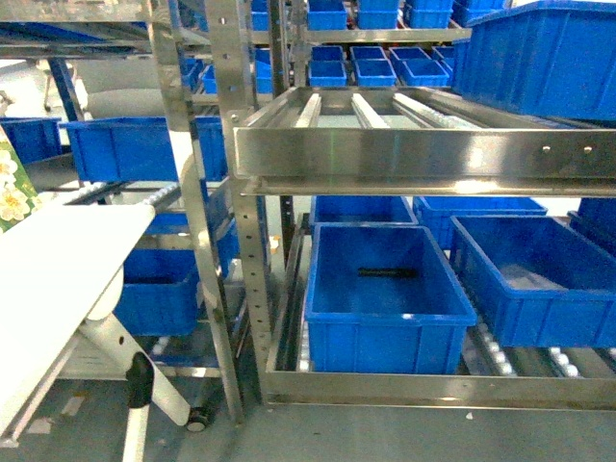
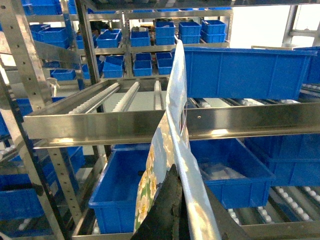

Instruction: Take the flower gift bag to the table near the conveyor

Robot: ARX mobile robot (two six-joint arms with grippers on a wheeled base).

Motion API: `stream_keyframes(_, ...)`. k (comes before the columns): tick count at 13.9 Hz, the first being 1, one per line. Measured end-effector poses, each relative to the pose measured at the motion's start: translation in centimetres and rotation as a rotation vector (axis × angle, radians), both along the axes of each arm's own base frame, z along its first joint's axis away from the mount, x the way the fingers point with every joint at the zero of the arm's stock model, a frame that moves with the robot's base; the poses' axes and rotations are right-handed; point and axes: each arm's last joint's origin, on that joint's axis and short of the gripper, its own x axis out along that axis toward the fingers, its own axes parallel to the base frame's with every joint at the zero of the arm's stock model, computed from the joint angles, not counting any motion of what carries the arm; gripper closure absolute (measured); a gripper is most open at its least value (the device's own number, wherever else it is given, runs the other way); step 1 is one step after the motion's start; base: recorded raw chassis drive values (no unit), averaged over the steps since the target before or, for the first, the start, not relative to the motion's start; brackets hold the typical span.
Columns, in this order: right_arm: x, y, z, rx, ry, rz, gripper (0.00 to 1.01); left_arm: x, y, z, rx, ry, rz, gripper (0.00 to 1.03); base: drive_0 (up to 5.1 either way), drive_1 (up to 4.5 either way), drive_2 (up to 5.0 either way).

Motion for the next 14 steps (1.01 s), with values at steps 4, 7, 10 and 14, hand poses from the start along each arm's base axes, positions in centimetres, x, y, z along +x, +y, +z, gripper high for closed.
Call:
stream_keyframes(4, 0.00, 0.00, 0.02, 0.000, -0.002, 0.000, 0.99, 0.00, 0.00, 0.00, 0.000, 0.000, 0.000, 1.01, -5.1, 2.39, 2.4)
stream_keyframes(7, 0.00, 0.00, -0.01, 0.000, 0.001, 0.000, 0.99, 0.00, 0.00, -0.02, 0.000, 0.002, 0.000, 1.01, -5.0, 2.41, 2.4)
stream_keyframes(10, 0.00, 0.00, 0.00, 0.000, 0.000, 0.000, 0.99, 0.00, 0.01, -0.01, 0.000, 0.001, 0.001, 1.01, -5.0, 2.49, 2.5)
stream_keyframes(14, 0.00, 0.00, 0.00, 0.000, 0.001, 0.000, 0.99, 0.00, 0.01, -0.01, 0.001, 0.001, 0.001, 1.01, -5.0, 2.46, 2.5)
